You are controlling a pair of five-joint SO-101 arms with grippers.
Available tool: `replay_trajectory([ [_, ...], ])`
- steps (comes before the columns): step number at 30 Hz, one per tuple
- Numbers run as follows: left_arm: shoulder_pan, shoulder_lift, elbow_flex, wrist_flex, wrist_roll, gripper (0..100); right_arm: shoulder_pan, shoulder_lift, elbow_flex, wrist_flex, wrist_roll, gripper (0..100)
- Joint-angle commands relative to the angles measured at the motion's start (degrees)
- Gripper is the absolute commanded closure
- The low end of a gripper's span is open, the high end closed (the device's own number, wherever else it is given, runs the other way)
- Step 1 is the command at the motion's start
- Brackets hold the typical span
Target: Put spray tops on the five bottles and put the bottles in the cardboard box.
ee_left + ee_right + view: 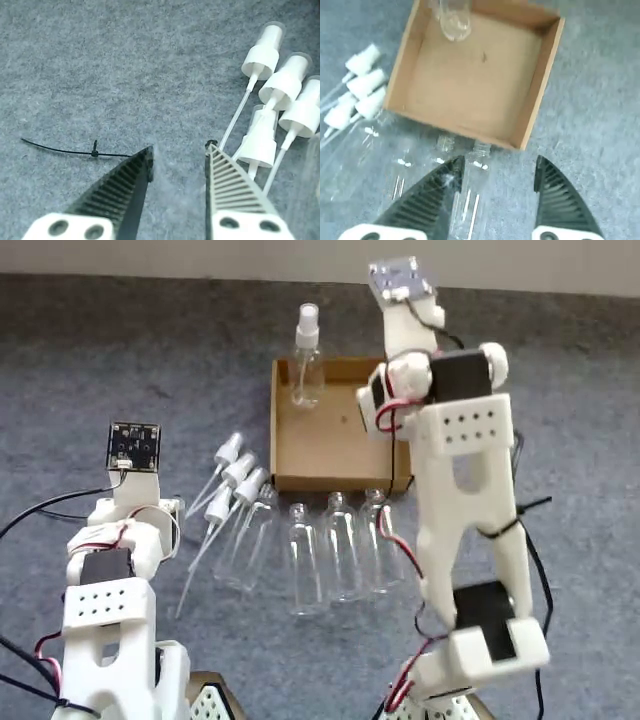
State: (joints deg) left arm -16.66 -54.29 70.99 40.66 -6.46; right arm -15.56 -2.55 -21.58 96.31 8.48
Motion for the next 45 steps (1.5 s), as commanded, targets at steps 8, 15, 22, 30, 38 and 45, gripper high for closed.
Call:
replay_trajectory([
  [8, 2.0, -1.0, -0.1, -0.9, 0.3, 84, -0.1, -12.6, 45.9, -24.9, -2.5, 75.2],
  [15, 2.0, -1.0, -0.1, -0.9, 0.3, 84, -2.3, -12.5, 51.2, -30.3, -4.5, 67.0],
  [22, 2.0, -1.0, -0.1, -0.9, 0.3, 84, -0.5, -5.1, 54.5, -35.2, -4.5, 67.3],
  [30, 2.0, -1.0, 0.0, -0.9, 0.3, 84, 5.9, -3.7, 56.3, -34.9, 1.2, 92.1],
  [38, 2.0, -1.0, 0.0, -0.9, 0.3, 84, 29.3, -3.1, 58.0, -35.3, 15.1, 96.2],
  [45, 2.0, -1.0, 0.0, -0.8, 0.3, 84, 44.6, -3.0, 57.0, -39.1, 29.9, 96.2],
])
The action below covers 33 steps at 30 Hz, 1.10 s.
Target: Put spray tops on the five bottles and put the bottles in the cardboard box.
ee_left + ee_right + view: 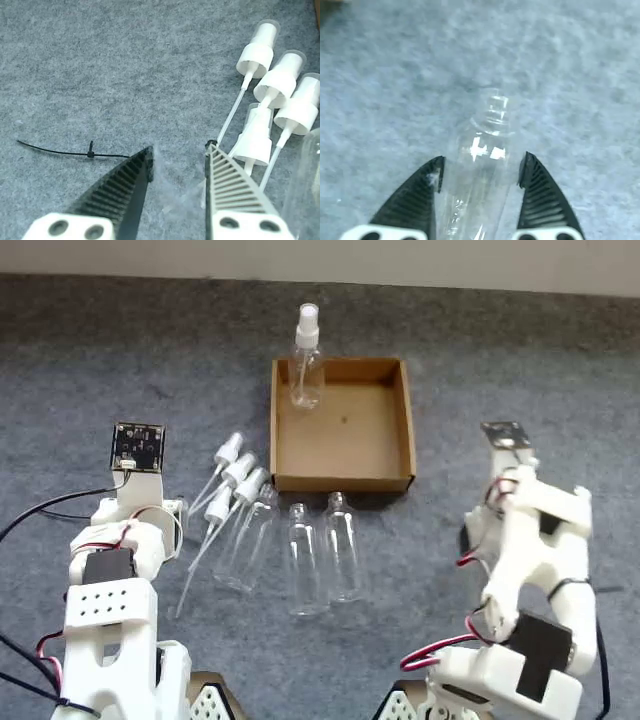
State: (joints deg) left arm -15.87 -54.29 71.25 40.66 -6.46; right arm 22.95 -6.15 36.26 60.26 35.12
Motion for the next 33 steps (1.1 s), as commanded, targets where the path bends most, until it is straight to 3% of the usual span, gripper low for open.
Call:
replay_trajectory([
  [1, 1.2, -1.0, -0.3, -0.8, 0.3, 84, 7.3, 0.6, -0.8, -4.3, 3.8, 96.2],
  [6, 1.3, -1.0, 0.0, -0.9, 0.3, 84, 9.3, 0.3, -0.8, -4.9, 7.6, 95.7],
  [14, 2.9, -1.1, 0.8, -1.0, -1.0, 84, 8.7, -0.1, -1.1, -0.3, 7.2, 80.2],
  [21, 2.9, -1.1, 0.8, -1.0, -1.5, 84, 5.3, 0.6, -8.7, 3.8, -5.5, 80.0],
  [33, 3.0, -1.4, 0.8, -0.7, -1.6, 84, 2.2, 0.6, -12.3, 7.6, -11.1, 78.8],
])
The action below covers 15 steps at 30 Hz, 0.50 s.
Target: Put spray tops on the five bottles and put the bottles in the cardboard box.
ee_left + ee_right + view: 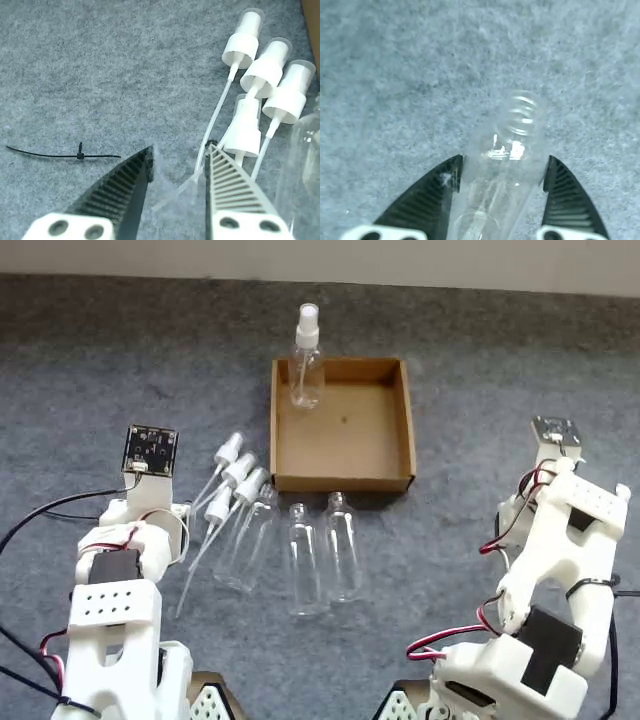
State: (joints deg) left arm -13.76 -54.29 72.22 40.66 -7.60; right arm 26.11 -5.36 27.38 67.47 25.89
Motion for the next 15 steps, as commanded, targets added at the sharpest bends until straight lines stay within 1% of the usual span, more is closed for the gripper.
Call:
replay_trajectory([
  [1, 0.9, -1.4, -0.1, -0.7, -0.4, 84, -1.5, -0.2, -3.4, 0.4, -2.5, 77.2],
  [5, 0.9, -1.4, -0.1, -0.7, -0.4, 84, -3.6, -0.2, -3.1, 0.5, -4.0, 71.4],
  [8, 0.9, -1.4, -0.1, -0.7, -0.4, 84, -3.8, -0.2, -3.3, 0.5, -6.8, 71.3],
  [15, 0.9, -1.4, -0.1, -0.7, -0.4, 84, -4.6, 1.1, -5.7, 0.5, -8.9, 71.3],
])
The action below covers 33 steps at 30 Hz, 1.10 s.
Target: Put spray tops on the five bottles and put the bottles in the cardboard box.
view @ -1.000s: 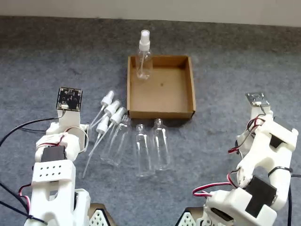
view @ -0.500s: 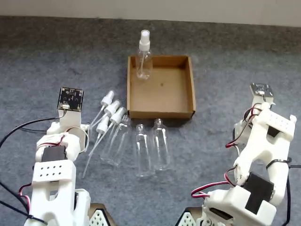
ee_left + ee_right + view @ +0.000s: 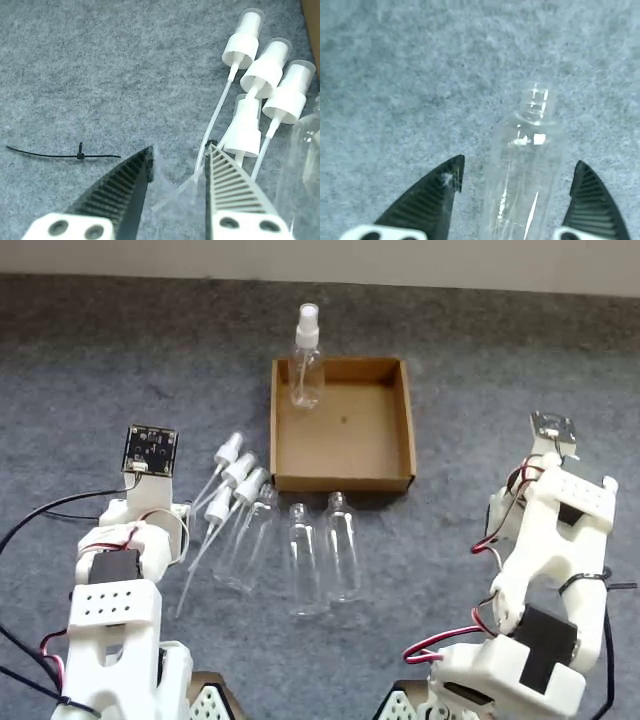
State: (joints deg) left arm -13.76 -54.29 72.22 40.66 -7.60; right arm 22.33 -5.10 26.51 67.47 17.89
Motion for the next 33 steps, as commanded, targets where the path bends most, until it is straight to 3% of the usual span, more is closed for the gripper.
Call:
replay_trajectory([
  [1, 0.9, -1.4, -0.1, -0.7, -0.4, 84, -0.8, 2.2, -6.0, 0.6, -0.9, 71.3],
  [10, 0.9, -1.3, 0.0, -0.7, -0.4, 84, -0.8, 17.2, -21.4, 5.7, -1.0, 71.3],
  [15, 0.9, -1.2, 0.0, -0.8, -0.4, 84, -0.8, 17.6, -22.0, 5.8, -0.7, 72.2],
  [19, 0.9, -1.2, 0.0, -0.8, -0.4, 84, -0.8, 17.9, -21.9, 5.8, -0.4, 78.9],
  [33, 1.0, -1.1, 0.0, -0.7, -0.4, 84, 1.5, 18.0, -21.8, 9.9, 5.2, 76.2],
])
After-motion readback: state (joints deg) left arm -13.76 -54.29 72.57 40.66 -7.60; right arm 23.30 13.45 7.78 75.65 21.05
